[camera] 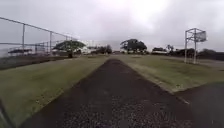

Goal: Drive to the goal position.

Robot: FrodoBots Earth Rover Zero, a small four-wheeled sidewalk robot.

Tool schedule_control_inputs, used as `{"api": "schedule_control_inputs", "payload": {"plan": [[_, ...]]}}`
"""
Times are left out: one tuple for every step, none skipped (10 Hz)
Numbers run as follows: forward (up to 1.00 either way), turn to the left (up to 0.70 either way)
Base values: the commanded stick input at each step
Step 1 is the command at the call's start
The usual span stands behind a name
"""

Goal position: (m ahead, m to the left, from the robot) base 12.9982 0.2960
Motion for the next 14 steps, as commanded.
{"api": "schedule_control_inputs", "payload": {"plan": [[1.00, 0.00], [1.00, 0.00], [1.00, 0.00], [1.00, 0.00], [1.00, 0.00], [1.00, -0.23], [1.00, -0.38], [1.00, -0.17], [1.00, -0.06], [1.00, -0.01], [1.00, 0.00], [1.00, 0.00], [1.00, 0.00], [1.00, 0.00]]}}
